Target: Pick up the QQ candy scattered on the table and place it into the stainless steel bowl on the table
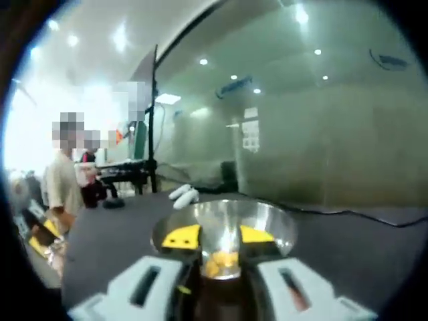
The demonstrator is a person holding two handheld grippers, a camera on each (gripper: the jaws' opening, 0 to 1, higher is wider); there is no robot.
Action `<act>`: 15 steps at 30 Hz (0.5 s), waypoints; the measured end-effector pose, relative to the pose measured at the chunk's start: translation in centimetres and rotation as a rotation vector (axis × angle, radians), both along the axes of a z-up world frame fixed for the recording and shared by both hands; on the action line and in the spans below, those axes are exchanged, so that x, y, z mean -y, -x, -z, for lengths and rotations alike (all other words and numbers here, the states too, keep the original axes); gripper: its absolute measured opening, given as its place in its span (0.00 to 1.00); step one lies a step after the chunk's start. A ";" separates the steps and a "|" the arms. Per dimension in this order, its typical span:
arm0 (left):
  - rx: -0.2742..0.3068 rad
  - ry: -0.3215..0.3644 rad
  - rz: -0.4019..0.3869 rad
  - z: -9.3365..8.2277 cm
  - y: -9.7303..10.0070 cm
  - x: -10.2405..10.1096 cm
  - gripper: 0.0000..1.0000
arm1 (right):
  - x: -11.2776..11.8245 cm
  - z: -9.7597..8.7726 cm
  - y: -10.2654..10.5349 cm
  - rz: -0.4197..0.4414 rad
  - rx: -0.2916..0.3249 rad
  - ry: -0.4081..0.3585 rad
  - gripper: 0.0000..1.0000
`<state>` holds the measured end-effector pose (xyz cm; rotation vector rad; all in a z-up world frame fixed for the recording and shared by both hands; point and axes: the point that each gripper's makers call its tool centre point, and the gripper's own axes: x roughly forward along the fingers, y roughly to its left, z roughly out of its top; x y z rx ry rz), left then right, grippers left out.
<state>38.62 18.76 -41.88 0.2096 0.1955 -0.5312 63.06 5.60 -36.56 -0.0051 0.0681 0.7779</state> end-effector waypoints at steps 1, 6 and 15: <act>0.000 0.000 0.000 0.0 0.0 0.0 0.35 | 0.0 0.1 0.1 -0.003 -0.003 0.000 0.21; -0.001 0.002 0.000 0.1 -0.2 0.1 0.35 | -0.2 0.1 1.0 -0.022 0.001 0.006 0.20; -0.002 0.004 0.011 0.2 -0.4 0.6 0.35 | 1.1 -0.3 3.8 -0.038 0.007 0.006 0.20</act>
